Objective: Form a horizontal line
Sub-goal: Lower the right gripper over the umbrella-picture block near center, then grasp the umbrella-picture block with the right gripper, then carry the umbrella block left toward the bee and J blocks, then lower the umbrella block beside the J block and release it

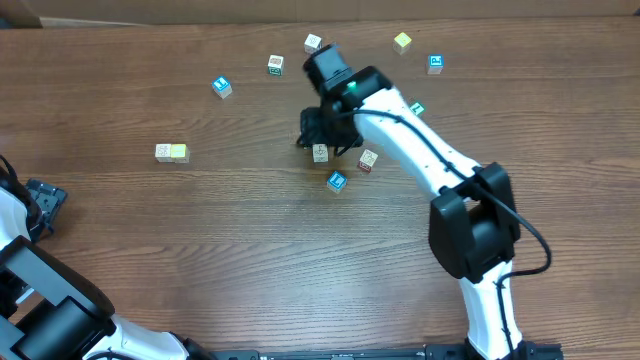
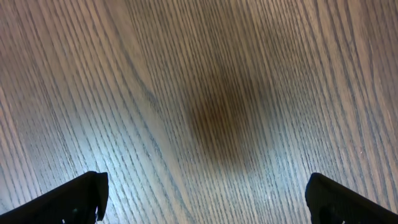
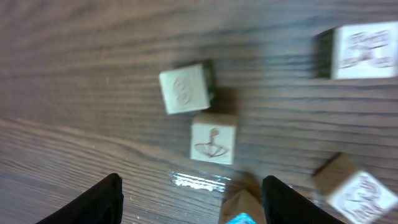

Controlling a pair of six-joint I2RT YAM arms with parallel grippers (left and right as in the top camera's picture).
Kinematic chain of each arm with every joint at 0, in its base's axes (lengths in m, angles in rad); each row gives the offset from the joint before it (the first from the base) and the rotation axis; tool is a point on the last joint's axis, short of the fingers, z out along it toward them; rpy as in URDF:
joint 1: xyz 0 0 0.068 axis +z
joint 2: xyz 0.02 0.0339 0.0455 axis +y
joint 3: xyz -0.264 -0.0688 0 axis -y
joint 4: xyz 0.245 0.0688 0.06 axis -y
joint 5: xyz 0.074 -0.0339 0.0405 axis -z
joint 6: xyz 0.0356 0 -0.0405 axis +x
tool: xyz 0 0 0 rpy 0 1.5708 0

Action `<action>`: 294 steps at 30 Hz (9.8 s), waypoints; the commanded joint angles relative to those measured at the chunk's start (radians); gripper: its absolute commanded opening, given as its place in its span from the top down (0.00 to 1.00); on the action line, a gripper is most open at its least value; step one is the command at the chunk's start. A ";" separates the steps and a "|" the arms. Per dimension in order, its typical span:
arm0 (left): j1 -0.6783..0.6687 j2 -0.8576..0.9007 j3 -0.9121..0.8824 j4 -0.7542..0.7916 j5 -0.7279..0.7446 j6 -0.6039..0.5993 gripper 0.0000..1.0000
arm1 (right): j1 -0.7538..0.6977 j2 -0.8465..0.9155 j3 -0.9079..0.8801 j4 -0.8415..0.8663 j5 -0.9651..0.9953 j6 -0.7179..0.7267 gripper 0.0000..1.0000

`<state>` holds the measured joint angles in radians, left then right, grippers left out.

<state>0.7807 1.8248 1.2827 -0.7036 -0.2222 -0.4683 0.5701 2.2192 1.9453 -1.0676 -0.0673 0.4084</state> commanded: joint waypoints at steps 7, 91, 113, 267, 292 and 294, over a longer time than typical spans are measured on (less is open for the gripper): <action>0.002 0.014 -0.006 0.000 -0.021 0.004 0.01 | 0.047 0.064 -0.002 -0.003 0.112 -0.050 0.32; 0.002 0.014 -0.006 0.000 -0.021 0.004 0.00 | 0.047 0.101 0.007 0.029 0.224 -0.009 0.78; 0.002 0.014 -0.006 0.000 -0.021 0.004 0.00 | 0.245 0.117 0.347 0.135 0.164 0.143 0.81; 0.002 0.014 -0.006 0.001 -0.021 0.004 0.00 | 0.327 0.317 0.187 0.347 0.303 0.160 0.93; 0.002 0.014 -0.006 0.000 -0.021 0.004 0.00 | 0.321 0.318 0.187 0.430 0.166 0.172 0.96; 0.002 0.014 -0.006 0.001 -0.021 0.004 0.00 | 0.323 0.318 0.187 0.437 0.166 0.172 0.96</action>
<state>0.7807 1.8248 1.2827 -0.7036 -0.2222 -0.4683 0.8909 2.5294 2.1380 -0.6407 0.1284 0.5766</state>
